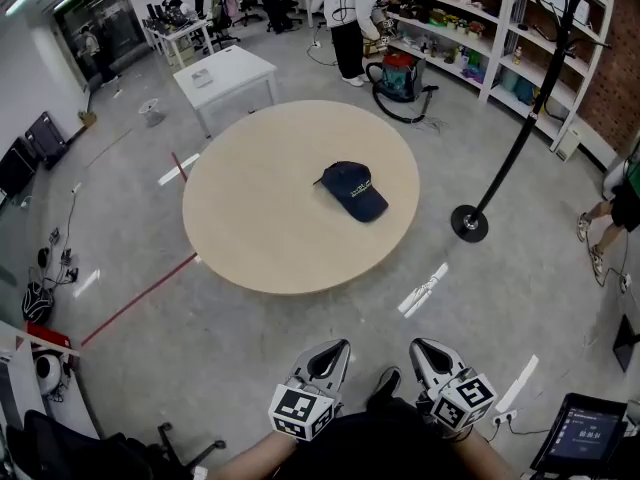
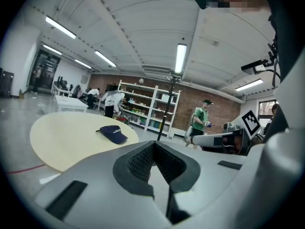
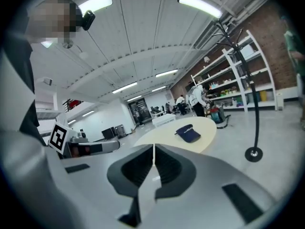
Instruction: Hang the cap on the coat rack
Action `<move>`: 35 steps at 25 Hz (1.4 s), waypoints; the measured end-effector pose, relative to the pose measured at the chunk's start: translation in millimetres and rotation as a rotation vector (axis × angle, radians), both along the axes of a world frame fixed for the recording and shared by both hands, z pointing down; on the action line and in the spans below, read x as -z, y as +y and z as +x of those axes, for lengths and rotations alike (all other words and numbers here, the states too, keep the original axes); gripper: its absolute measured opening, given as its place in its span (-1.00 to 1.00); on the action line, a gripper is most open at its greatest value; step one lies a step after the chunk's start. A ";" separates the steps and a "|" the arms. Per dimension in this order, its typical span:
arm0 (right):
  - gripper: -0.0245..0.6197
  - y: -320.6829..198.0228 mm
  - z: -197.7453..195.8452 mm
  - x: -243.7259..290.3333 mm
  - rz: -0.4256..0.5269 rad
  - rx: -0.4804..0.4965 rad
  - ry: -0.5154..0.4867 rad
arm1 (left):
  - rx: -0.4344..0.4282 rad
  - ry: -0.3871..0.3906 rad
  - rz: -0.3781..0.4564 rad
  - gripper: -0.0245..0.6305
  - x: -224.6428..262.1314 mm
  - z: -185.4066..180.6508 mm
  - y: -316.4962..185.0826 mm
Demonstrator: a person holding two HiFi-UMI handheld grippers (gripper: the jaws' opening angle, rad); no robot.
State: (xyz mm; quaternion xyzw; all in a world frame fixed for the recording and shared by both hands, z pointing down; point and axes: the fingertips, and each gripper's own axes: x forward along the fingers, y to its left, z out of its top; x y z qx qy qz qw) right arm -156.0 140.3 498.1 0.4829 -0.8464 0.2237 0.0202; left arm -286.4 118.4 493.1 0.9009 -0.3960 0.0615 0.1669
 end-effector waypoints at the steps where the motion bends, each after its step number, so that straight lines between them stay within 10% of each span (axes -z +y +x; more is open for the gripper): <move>1: -0.95 -8.4 -2.8 4.3 0.016 0.017 0.006 | 0.012 -0.005 0.008 -0.91 3.1 -1.7 -5.1; 9: -0.95 -94.1 58.0 -5.4 0.012 0.123 -0.019 | 0.085 -0.028 0.012 -0.91 1.6 77.1 -81.8; 19: -0.93 -153.0 77.6 -35.4 -0.043 0.160 -0.059 | 0.157 -0.043 -0.052 -0.91 -22.7 85.5 -125.5; 35: -0.60 -323.9 80.8 -77.7 -0.220 -0.018 -0.075 | -0.082 0.065 -0.040 -0.90 -37.4 91.7 -310.5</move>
